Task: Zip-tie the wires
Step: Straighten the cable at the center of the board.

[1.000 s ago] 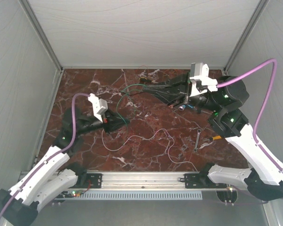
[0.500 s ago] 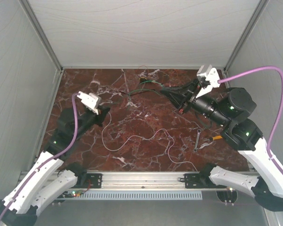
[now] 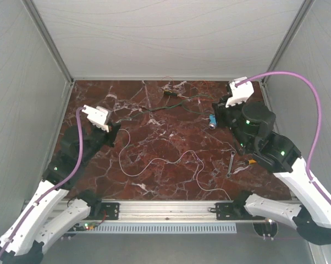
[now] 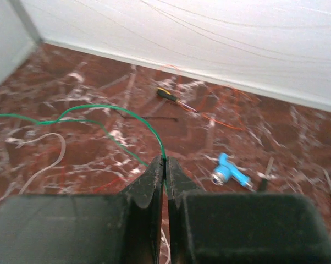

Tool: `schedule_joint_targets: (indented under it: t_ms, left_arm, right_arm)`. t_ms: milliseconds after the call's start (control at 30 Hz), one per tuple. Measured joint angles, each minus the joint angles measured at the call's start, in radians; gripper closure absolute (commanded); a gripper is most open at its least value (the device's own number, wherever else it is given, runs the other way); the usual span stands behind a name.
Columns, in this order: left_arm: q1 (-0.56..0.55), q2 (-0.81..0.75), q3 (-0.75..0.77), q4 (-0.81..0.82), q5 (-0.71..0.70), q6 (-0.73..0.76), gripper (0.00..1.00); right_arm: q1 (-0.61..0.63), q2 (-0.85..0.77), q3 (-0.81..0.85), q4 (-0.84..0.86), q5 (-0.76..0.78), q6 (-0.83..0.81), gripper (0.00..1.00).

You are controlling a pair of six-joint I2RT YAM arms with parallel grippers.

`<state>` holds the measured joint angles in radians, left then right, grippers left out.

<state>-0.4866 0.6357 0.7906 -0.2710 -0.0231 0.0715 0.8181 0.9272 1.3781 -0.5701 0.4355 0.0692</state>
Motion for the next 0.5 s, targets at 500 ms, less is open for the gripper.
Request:
schedule_joint_targets:
  t_ms: [500]
  left_arm:
    - [-0.004,-0.024,0.132,-0.151,0.022,-0.097,1.00]
  right_arm:
    - [0.007,0.266,0.048,-0.108,0.560,0.000,1.00]
